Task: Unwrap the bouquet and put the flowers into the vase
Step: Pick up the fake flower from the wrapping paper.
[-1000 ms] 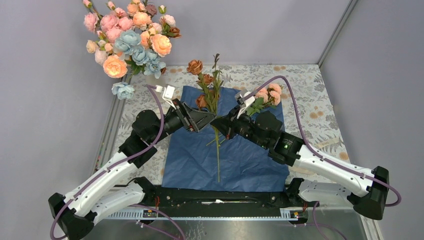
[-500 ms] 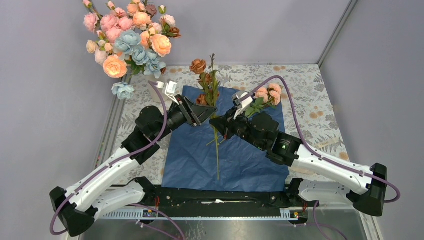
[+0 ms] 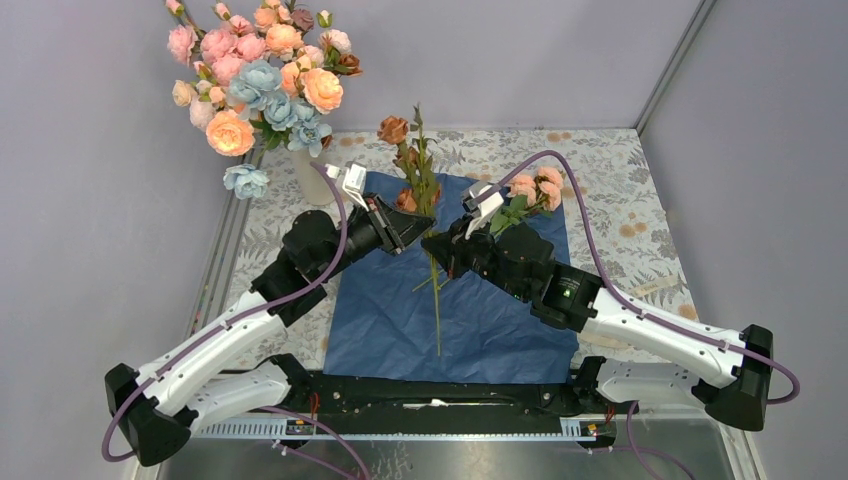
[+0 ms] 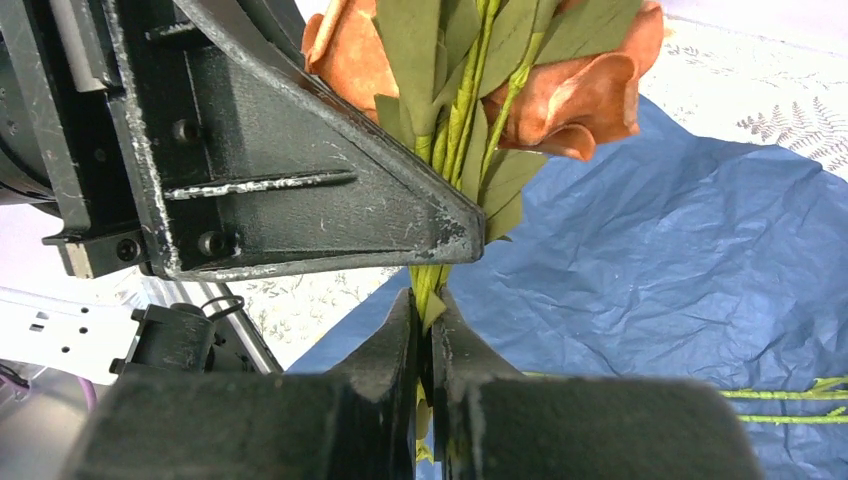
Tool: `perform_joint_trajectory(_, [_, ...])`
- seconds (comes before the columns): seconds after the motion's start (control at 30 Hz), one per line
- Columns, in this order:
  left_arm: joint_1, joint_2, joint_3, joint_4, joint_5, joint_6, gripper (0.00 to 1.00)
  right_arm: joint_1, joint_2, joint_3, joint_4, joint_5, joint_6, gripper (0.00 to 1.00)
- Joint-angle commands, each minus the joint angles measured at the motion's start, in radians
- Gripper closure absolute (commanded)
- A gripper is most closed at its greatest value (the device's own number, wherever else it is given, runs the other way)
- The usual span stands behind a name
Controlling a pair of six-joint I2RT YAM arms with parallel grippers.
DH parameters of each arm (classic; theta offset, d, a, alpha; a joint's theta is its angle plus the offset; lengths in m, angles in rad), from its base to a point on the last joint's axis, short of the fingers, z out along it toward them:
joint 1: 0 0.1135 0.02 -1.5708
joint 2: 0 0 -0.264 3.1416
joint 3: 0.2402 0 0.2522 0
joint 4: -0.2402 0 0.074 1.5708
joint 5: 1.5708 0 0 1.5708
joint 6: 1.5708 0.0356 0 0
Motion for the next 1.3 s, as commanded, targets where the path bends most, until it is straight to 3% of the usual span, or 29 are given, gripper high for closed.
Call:
perform_joint_trajectory(0.0, [-0.008, 0.013, 0.061, 0.045, -0.001, 0.0, 1.0, 0.012, -0.018, 0.043, 0.007, 0.029, -0.022, 0.93])
perform_joint_trajectory(0.13, [-0.009, 0.024, 0.071, 0.042, -0.004, 0.008, 1.0, 0.013, -0.051, 0.026, -0.002, 0.061, -0.037, 0.74])
perform_joint_trajectory(0.27, [-0.008, 0.034, 0.11, 0.011, -0.008, 0.063, 1.0, 0.012, -0.09, -0.003, -0.015, 0.099, -0.052, 0.47])
perform_joint_trajectory(0.43, [-0.004, 0.085, 0.264, -0.198, -0.032, 0.316, 1.0, 0.012, -0.164, -0.05, -0.023, 0.148, -0.068, 0.3])
perform_joint_trajectory(0.57, [0.052, 0.091, 0.343, -0.289, -0.033, 0.529, 1.0, 0.012, -0.224, -0.092, -0.046, 0.24, -0.095, 0.21])
perform_joint_trajectory(0.73, [0.277, 0.097, 0.396, -0.291, 0.124, 0.605, 1.0, -0.014, -0.302, -0.133, -0.088, 0.32, -0.129, 0.16])
perform_joint_trajectory(0.83, [0.384, 0.114, 0.425, -0.266, 0.161, 0.666, 1.0, -0.093, -0.343, -0.16, -0.147, 0.299, -0.099, 0.13])
perform_joint_trajectory(0.97, [0.479, 0.108, 0.392, -0.14, 0.13, 0.74, 1.0, -0.231, -0.414, -0.182, -0.209, 0.255, -0.06, 0.09])
perform_joint_trajectory(1.1, [0.514, 0.074, 0.3, 0.094, 0.052, 0.814, 1.0, -0.27, -0.475, -0.191, -0.252, 0.294, -0.09, 0.05])
perform_joint_trajectory(1.27, [0.568, 0.079, 0.296, 0.239, -0.005, 0.827, 1.0, -0.302, -0.497, -0.195, -0.285, 0.304, -0.101, 0.05])
